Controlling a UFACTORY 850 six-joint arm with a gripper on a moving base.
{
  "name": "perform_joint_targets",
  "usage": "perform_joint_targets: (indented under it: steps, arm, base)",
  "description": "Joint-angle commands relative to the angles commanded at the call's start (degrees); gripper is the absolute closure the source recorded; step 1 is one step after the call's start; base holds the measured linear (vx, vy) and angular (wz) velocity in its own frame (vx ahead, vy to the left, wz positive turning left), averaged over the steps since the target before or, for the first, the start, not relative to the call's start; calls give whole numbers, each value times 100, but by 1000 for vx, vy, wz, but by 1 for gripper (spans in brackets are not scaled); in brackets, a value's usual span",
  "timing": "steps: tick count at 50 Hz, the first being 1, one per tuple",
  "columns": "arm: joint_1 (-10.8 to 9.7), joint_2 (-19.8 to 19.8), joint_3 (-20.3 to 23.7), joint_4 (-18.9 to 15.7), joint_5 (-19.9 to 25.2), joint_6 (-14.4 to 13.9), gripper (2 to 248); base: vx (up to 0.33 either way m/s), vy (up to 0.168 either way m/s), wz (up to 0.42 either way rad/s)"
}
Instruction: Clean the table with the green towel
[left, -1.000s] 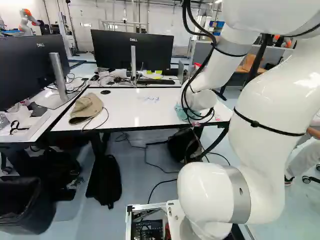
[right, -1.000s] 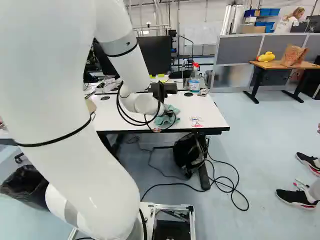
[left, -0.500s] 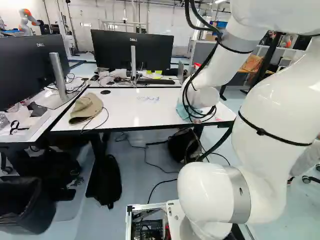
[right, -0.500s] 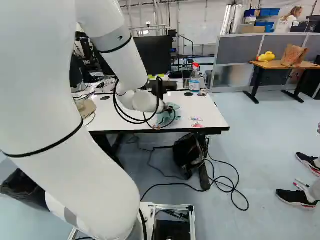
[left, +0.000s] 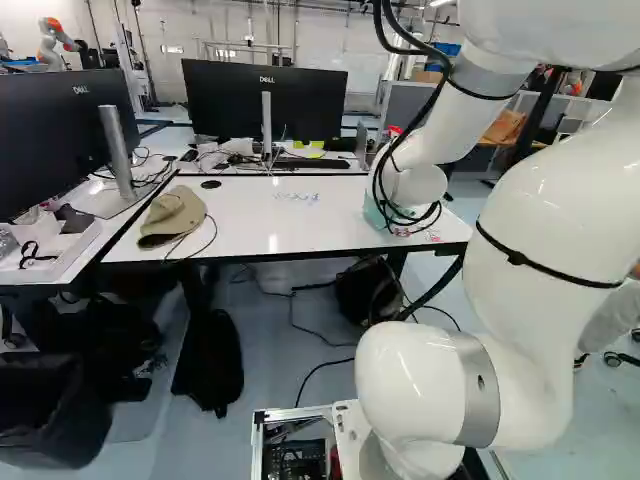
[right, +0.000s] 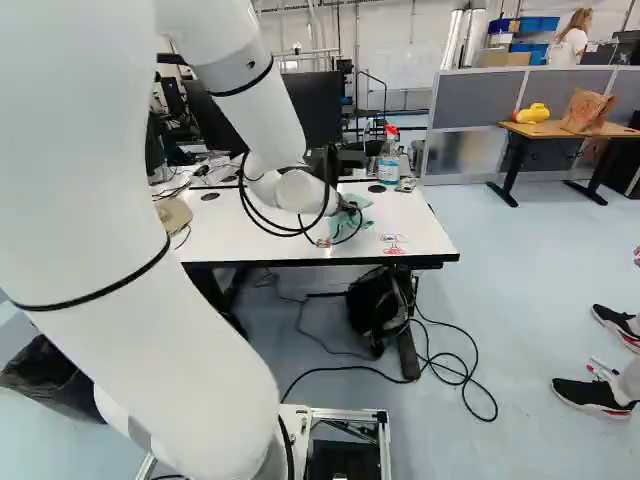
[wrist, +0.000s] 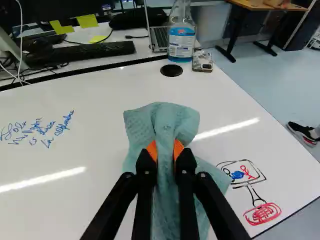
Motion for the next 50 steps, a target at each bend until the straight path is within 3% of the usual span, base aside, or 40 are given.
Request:
perform_joint_targets:
  steps: [50]
  arm:
    - [-870,-532,-574,0,0,0,197]
  base:
    - [0,0,0]
